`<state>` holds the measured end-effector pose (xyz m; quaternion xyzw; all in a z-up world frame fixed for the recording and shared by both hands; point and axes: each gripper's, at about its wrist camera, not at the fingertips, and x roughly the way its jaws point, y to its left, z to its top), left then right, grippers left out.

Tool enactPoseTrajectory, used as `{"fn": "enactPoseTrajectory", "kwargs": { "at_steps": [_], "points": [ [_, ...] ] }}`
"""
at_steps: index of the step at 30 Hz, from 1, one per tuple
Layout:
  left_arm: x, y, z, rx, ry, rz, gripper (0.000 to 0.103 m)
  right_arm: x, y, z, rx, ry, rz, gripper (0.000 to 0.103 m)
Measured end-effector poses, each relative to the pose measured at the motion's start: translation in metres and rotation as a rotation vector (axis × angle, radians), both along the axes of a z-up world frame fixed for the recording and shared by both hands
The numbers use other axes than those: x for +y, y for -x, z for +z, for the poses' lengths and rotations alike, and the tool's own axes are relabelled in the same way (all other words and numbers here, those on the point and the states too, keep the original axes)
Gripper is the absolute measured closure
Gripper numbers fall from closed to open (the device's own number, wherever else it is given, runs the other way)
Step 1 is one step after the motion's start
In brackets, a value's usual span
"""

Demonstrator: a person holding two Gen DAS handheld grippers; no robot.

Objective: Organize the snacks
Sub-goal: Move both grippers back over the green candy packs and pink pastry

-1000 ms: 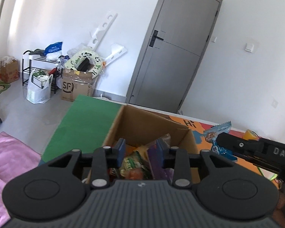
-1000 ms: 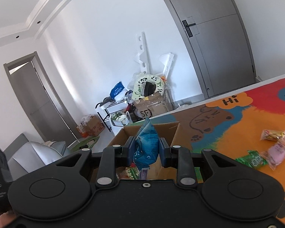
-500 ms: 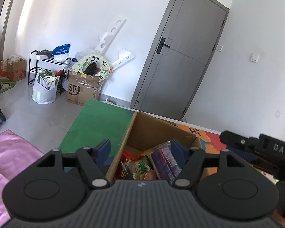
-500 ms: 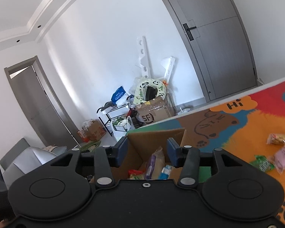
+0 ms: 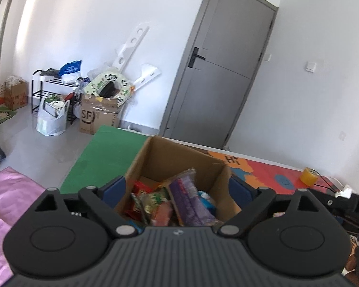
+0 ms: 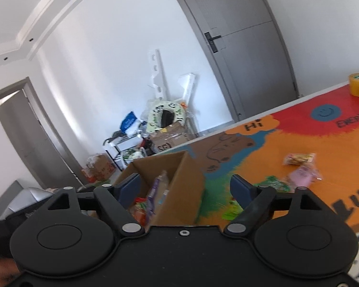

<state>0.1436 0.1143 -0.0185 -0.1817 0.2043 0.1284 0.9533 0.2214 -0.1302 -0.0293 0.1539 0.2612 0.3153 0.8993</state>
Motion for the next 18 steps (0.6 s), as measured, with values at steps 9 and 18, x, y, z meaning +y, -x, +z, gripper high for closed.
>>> {"fn": "enactPoseTrajectory", "kwargs": {
  "at_steps": [9,18],
  "points": [
    [-0.035,0.000,0.003,0.011,-0.001,-0.110,0.010,-0.032,0.010,-0.002,0.000,0.030,-0.089,0.004],
    [-0.078,-0.013,0.002,0.003,-0.037,-0.173,0.010,-0.063,0.003,-0.017,0.018,0.021,-0.165,0.005]
  ]
}}
